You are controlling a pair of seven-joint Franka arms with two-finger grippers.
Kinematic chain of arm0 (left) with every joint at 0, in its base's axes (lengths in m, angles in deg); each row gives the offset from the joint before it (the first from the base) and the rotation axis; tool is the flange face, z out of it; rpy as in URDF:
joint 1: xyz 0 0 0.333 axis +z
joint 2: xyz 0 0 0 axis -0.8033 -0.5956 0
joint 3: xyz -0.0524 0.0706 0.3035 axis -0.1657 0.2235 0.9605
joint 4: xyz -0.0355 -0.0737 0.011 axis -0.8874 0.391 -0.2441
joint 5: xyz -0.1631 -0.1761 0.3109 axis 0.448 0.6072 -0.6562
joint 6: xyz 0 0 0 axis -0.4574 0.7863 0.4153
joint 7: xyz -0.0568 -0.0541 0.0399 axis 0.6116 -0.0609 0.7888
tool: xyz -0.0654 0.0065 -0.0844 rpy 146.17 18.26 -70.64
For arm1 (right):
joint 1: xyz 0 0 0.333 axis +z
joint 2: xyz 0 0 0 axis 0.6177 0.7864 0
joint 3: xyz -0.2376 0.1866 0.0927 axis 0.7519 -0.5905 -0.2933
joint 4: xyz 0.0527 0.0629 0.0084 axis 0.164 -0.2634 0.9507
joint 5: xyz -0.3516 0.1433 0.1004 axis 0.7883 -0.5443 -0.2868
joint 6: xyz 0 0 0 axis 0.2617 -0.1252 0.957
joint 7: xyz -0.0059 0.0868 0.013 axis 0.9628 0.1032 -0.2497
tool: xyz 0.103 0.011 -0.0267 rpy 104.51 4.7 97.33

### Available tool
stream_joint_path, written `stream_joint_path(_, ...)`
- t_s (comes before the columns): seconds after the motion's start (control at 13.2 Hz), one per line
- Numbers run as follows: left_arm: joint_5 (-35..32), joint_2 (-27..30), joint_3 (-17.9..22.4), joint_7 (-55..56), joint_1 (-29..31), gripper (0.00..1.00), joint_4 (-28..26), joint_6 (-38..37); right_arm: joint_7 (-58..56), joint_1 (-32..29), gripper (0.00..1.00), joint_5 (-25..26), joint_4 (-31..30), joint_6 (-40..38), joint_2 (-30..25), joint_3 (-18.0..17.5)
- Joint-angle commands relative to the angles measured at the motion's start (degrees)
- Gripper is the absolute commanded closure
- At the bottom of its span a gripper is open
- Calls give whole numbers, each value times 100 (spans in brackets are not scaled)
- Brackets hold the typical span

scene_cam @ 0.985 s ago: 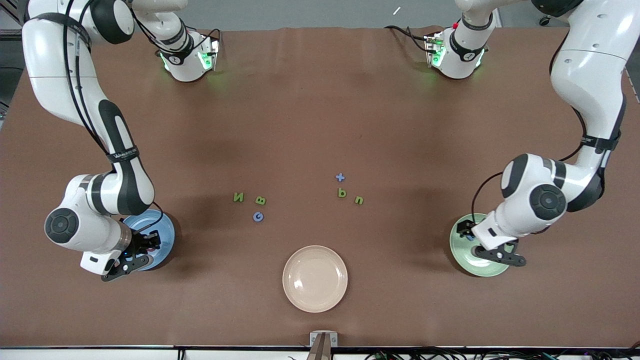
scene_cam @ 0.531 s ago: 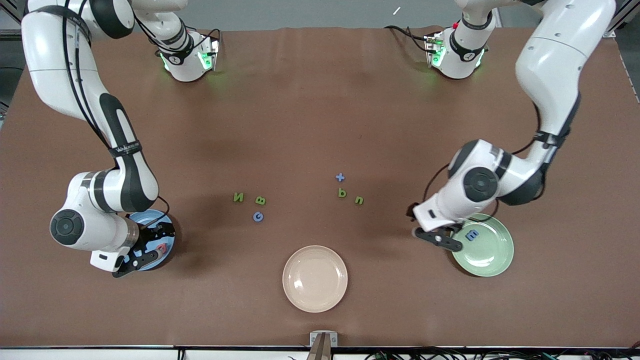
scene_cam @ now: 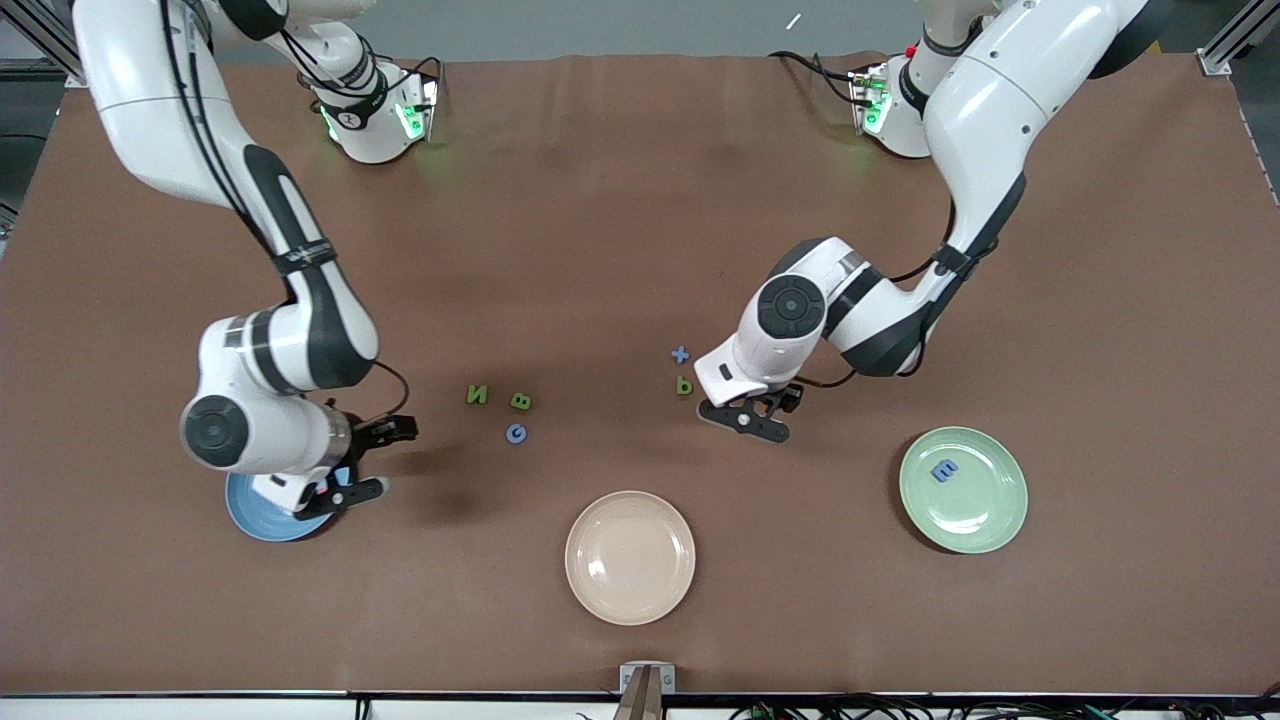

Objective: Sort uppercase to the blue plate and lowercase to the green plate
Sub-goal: 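Reach the green N with the right gripper while the left gripper reaches the u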

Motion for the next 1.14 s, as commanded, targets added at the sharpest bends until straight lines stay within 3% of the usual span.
stream_joint_path(0.0, -104, -184, 78, 131, -173, 24, 12, 299, 922, 480, 1, -105, -911, 775, -294, 49)
stream_joint_path(0.23, -472, -351, 305, 288, -428, 26, 21, 502, 1487, 745, 1, -96, -1177, 1104, -277, 58)
stream_joint_path(0.61, -675, -597, 315, 447, -455, 31, 21, 704, 1690, 850, 1, -96, -1519, 1173, -303, 58)
stream_joint_path(0.83, -675, -676, 315, 447, -464, 36, 39, 809, 1734, 859, 16, -96, -1783, 1411, -338, 58)
stream_joint_path(0.99, -684, -677, 315, 439, -455, 51, 30, 836, 1743, 903, 31, -96, -1801, 1420, -338, 58)
stream_joint_path(1.06, -684, -668, 315, 439, -455, 66, 13, 828, 1743, 921, 38, -96, -1819, 1403, -355, 58)
